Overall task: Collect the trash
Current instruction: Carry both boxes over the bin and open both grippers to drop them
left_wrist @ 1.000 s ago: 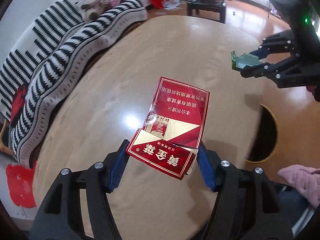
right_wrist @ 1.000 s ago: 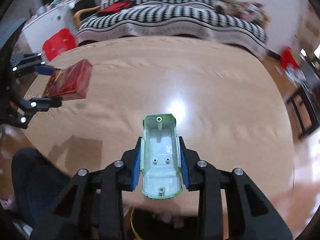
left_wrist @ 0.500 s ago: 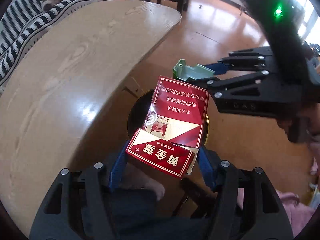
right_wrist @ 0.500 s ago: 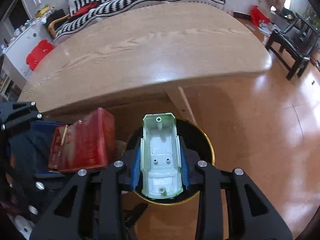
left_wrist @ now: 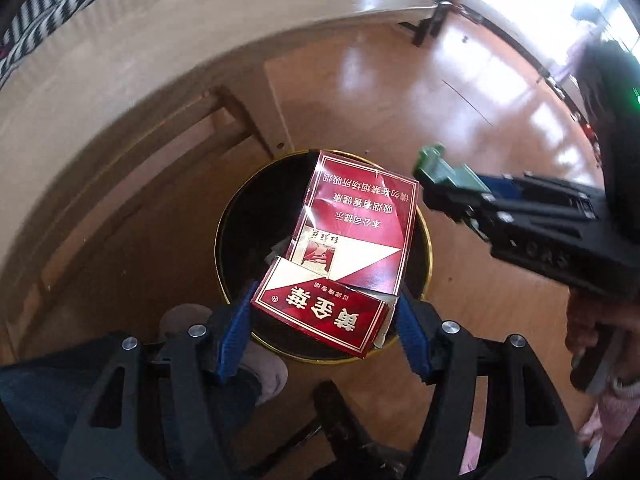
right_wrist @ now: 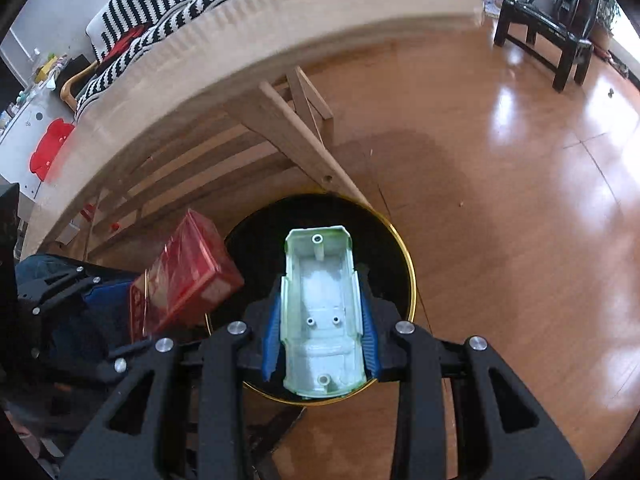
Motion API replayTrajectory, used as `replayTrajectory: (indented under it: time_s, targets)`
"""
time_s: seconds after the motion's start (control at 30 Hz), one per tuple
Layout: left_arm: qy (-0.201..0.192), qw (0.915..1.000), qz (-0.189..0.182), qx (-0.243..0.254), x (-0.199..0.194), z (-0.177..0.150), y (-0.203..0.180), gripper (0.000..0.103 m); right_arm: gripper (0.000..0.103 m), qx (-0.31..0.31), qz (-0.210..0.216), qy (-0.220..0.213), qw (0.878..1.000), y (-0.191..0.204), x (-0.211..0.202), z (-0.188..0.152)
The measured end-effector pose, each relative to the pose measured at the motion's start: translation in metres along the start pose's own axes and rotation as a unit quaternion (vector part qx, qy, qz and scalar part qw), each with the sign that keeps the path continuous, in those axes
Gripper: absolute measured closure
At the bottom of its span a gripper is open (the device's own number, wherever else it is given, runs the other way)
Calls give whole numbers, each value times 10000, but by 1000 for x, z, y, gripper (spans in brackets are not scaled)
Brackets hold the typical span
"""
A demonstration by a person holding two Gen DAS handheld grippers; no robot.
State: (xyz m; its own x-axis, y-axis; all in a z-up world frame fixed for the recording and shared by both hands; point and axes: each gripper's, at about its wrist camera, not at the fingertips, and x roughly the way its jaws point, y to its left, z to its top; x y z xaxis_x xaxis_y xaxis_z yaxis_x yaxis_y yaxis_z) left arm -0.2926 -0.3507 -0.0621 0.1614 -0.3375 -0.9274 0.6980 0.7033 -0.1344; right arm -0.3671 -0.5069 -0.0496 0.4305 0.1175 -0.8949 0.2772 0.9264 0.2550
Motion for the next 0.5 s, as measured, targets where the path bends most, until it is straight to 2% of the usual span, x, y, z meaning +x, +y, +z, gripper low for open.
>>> replayTrajectory:
  time_s: [0.17,0.33,0.5]
  targets:
    - [252,9994,-60,-242,22,-8,6,40,69,-95,-25,213,9997,-1,9,-5]
    - [260,9994,-113,-216,23,-4,11,40,69,-21,14,270,9996,3,10,1]
    - [284,9991,-181,-266,28,3,15,40,69,518,369,302,9975,-2,14,10]
